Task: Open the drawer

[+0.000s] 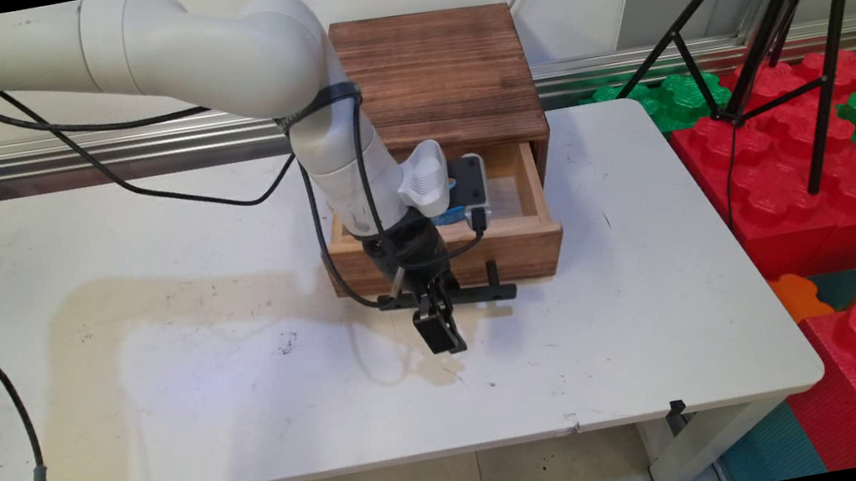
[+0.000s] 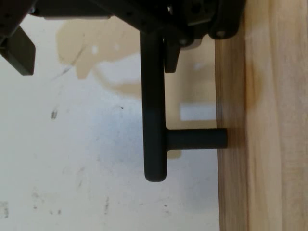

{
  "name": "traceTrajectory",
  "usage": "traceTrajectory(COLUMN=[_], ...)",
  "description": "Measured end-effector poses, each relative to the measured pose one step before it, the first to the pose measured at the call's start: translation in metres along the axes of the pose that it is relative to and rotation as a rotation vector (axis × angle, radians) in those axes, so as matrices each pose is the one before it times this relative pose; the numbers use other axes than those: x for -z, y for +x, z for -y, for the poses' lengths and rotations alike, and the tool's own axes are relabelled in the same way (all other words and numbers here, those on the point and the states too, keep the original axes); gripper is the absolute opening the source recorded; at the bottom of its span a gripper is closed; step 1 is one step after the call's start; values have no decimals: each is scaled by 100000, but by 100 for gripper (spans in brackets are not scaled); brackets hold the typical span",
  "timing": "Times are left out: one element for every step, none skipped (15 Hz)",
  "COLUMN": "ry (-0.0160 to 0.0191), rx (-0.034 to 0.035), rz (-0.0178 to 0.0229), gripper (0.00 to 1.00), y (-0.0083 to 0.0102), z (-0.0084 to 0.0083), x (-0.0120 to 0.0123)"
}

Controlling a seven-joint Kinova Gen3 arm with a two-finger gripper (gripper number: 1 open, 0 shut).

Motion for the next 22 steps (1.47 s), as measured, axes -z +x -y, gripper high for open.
traceTrajectory(ry=[-285,-216,-130,-221,-127,-154,-212,-226,-217,-251,-272,-270,-294,-294,-208,-273,-236,-258,-173,-177,-188,-161], rx=[18,77,8,55,11,81,97,34,76,45,-2,8,4,-43,-21,-57,-136,-135,-101,-33,-169,-85], rz=[-110,-112,-62,-78,-83,-25,-9,-13,-3,29,13,12,18,19,-50,-52,-30,-75,-73,-100,-103,-123], gripper=[100,100,100,100,100,100,100,100,100,100,100,100,100,100,100,100,100,100,100,100,100,100], y=[50,12,12,18,28,-12,-19,-23,-30,-36,-28,-33,-31,-28,-18,-20,-5,4,-1,-25,37,28], z=[-303,-259,-162,-249,-192,-204,-262,-267,-239,-269,-266,-242,-273,-273,-226,-253,-246,-244,-196,-229,-225,-185], x=[-4,6,4,4,-1,16,4,2,5,-7,-8,-18,-14,-21,-12,-10,-15,-9,-7,15,-13,-2])
